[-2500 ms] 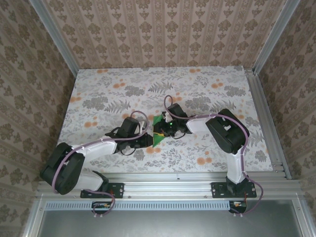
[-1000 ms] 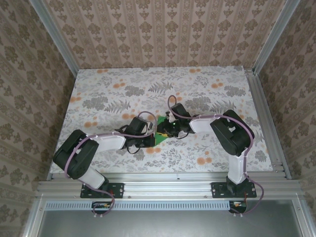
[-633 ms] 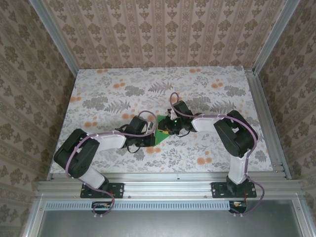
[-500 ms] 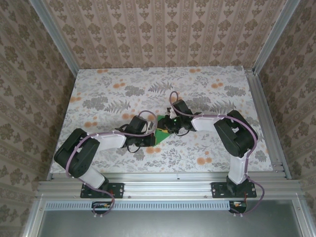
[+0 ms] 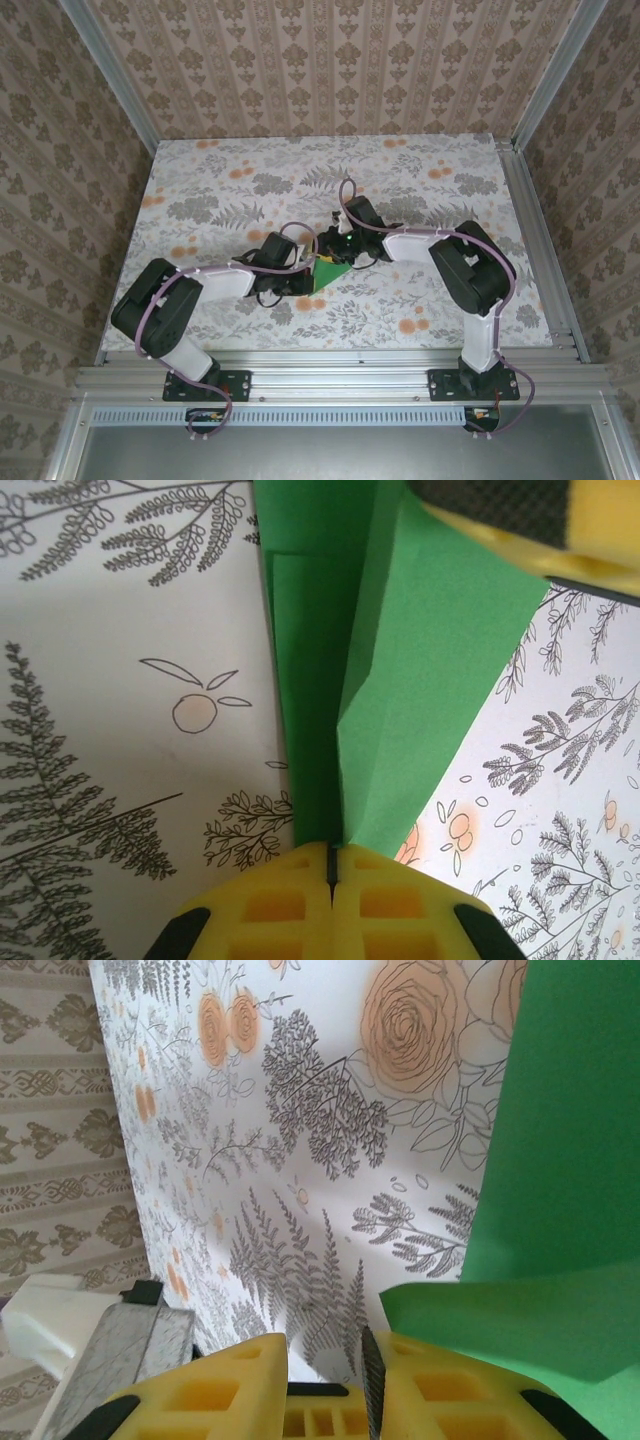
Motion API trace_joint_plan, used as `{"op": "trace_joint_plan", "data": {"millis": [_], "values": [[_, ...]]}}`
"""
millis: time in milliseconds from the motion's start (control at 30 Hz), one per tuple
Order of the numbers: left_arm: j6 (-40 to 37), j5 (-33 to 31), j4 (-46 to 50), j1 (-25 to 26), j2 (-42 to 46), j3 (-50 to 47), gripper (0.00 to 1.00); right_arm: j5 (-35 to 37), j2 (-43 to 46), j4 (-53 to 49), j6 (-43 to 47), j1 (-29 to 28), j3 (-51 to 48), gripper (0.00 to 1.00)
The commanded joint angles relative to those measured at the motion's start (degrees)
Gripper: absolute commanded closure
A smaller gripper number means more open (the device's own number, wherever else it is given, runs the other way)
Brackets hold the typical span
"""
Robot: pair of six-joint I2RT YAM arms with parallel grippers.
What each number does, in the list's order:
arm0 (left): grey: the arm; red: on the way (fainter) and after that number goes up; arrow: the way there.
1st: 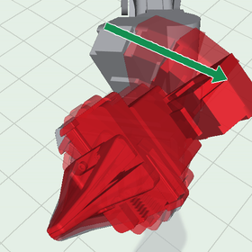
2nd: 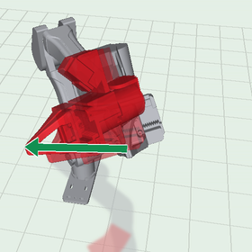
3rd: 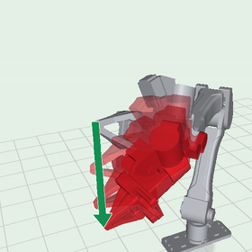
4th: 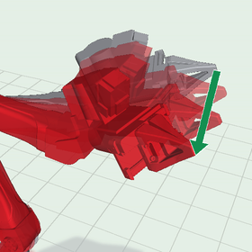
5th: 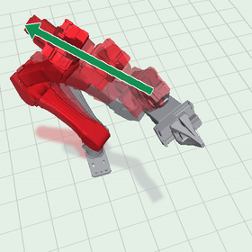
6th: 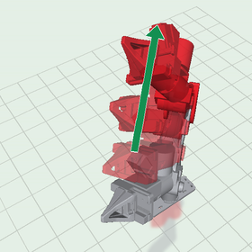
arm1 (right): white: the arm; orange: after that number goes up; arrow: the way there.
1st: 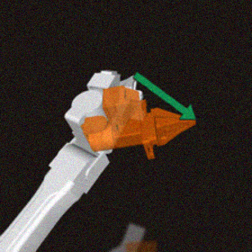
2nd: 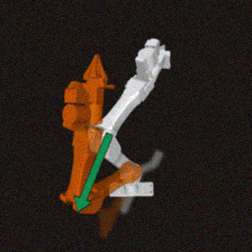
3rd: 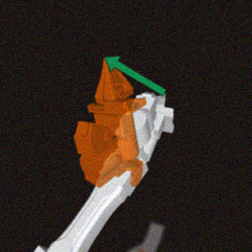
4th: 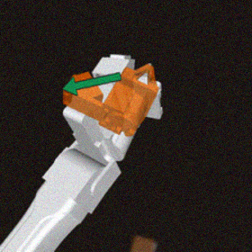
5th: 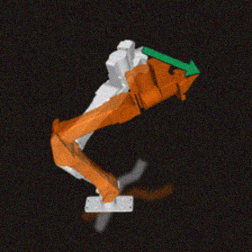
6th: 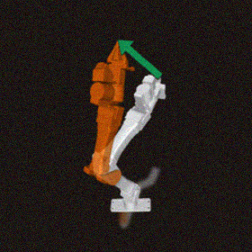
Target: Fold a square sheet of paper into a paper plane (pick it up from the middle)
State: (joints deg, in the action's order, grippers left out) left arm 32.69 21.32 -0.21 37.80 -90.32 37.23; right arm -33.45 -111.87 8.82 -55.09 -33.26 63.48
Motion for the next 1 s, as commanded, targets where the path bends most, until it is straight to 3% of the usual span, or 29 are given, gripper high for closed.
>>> {"op": "trace_joint_plan", "data": {"millis": [0, 967], "values": [[-1.95, -0.09, 3.56, -0.10, -1.48, 0.32, 0.97, 0.38, -2.08, -1.32, 0.77, -0.32, 2.40, 0.71], [-2.46, 2.27, 3.45, -0.89, -2.21, 0.20, 0.95, 11.78, -6.24, -18.76, 8.76, 0.39, 9.29, 0.73]]}}
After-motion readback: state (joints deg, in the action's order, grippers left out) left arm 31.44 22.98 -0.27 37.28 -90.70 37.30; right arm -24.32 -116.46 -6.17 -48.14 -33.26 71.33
